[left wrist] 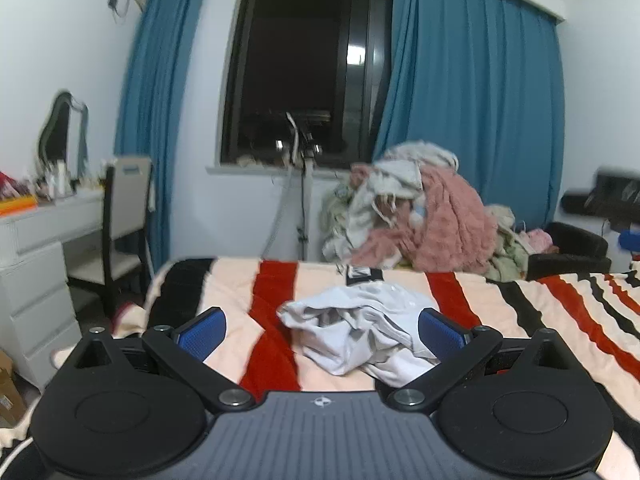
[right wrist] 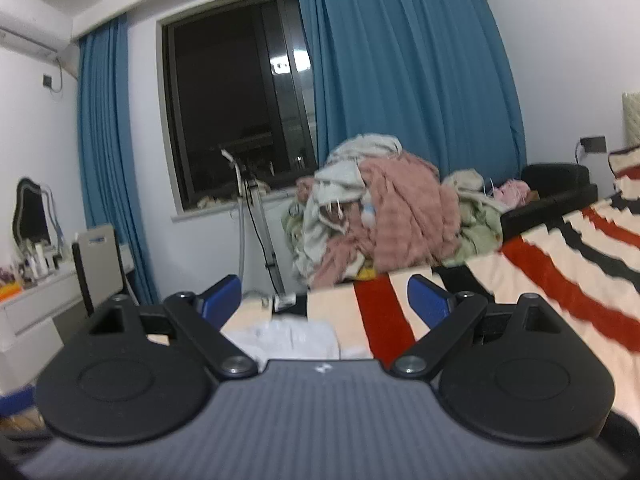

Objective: Fold clothes
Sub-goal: 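Move both grippers toward the crumpled white shirt on the bed, then grasp the white shirt edge with the left gripper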

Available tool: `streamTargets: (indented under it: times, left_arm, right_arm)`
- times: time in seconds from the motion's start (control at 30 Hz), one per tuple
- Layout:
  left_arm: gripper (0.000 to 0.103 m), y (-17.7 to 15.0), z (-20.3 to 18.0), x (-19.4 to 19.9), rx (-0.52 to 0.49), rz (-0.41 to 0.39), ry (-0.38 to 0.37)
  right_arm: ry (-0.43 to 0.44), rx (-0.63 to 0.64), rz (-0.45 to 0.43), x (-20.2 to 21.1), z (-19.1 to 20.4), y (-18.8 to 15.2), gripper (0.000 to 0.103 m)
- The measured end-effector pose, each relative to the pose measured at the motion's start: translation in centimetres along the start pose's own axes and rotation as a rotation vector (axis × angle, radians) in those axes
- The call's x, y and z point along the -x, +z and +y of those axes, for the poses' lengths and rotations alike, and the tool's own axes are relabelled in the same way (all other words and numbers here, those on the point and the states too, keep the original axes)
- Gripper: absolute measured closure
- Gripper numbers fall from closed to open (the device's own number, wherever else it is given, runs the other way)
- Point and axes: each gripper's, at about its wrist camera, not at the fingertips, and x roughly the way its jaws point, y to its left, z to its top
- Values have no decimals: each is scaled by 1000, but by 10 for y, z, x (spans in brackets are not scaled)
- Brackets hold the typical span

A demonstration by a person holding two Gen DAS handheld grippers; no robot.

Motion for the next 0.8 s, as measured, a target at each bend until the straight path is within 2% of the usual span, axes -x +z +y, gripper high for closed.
streamTargets:
  times: [0.1, 0.2, 0.27, 0.33, 0.37, 0.43, 0.53, 0.6, 0.67, 0.7, 0.77, 0.8]
  left_arm:
    - [0, 3, -6, -41, -23, 47, -3]
    - [2, -5, -6, -101, -75, 96, 44]
    - [4, -12, -1, -139, -81, 120, 74]
    - [6, -18, 8, -178, -69, 141, 97]
    - [7, -20, 13, -196, -62, 144, 109]
    - [9, -23, 23, -226, -44, 138, 128]
    - [15, -23, 34, -262, -15, 120, 123]
    - [28, -22, 37, -283, -13, 107, 120]
    - [56, -20, 36, -298, -32, 97, 125]
    - [64, -18, 36, -305, -42, 92, 127]
    - [94, -14, 36, -309, -51, 71, 116]
    - [98, -12, 36, -305, -51, 62, 98]
  right_arm:
    - [19, -8, -12, -6, -9, 9, 12]
    - [-8, -21, 13, -18, -26, -22, 12]
    - [-14, -59, 79, -33, -38, -47, 12]
    - [27, -138, 149, -48, -47, -66, 12]
    - [39, -158, 172, -56, -50, -75, 12]
    - [40, -119, 177, -69, -46, -84, 12]
    - [32, -81, 149, -92, -41, -94, 12]
    - [15, -73, 156, -110, -41, -105, 12]
    - [5, -78, 170, -125, -41, -114, 12]
    - [1, -84, 174, -131, -44, -118, 12]
    - [-13, -86, 179, -139, -46, -125, 12]
    - [-20, -85, 182, -143, -47, -129, 12]
